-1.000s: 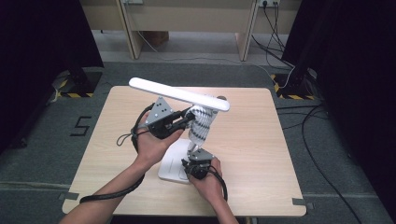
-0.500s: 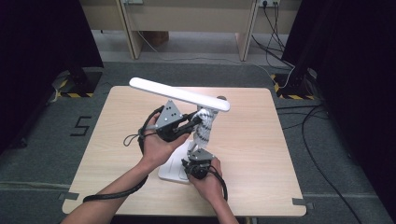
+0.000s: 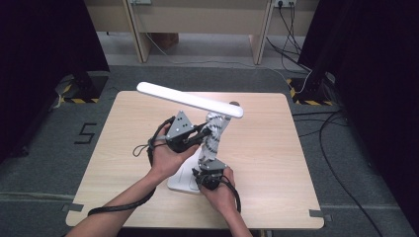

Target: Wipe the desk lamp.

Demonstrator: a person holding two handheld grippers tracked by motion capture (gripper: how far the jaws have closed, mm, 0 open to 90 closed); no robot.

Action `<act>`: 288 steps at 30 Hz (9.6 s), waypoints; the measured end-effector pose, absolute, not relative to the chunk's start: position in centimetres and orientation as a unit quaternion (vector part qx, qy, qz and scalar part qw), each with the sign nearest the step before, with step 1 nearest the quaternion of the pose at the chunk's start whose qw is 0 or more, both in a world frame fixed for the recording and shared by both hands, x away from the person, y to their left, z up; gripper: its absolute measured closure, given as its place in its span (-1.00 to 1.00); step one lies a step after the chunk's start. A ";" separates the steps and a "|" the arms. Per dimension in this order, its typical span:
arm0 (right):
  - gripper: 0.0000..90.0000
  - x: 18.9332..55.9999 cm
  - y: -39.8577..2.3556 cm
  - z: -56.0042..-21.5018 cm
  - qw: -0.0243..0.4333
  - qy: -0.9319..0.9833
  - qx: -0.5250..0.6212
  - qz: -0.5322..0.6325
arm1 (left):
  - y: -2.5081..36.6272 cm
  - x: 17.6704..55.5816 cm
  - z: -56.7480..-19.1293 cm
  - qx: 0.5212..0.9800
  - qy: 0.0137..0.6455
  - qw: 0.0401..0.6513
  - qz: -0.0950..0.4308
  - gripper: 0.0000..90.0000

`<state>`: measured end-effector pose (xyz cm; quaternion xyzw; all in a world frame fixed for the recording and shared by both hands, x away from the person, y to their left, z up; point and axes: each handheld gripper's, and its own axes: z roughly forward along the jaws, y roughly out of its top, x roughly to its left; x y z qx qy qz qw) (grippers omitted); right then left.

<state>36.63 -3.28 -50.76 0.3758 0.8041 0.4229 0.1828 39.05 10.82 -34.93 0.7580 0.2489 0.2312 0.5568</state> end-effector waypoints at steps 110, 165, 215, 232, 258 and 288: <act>0.14 36.5 -3.9 -49.2 0.166 0.806 0.374 0.428 | 14.2 43.6 -47.4 0.836 0.301 0.411 0.202 0.78; 0.84 35.0 -3.4 -45.8 0.247 0.794 0.369 0.415 | 17.5 36.0 -43.4 0.805 0.284 0.492 0.173 0.08; 0.83 36.6 -12.4 -34.9 0.410 0.633 0.451 0.478 | 18.4 38.8 -50.1 0.842 0.330 0.391 0.172 0.61; 0.78 35.9 -11.1 -34.2 0.424 0.618 0.436 0.499 | 18.6 39.0 -50.4 0.840 0.333 0.395 0.165 0.62; 0.76 36.2 -9.8 -36.3 0.421 0.640 0.429 0.479 | 18.7 39.0 -50.4 0.843 0.328 0.394 0.164 0.64; 0.75 36.7 -7.7 -42.1 0.379 0.678 0.448 0.443 | 18.8 38.9 -50.6 0.838 0.330 0.404 0.164 0.64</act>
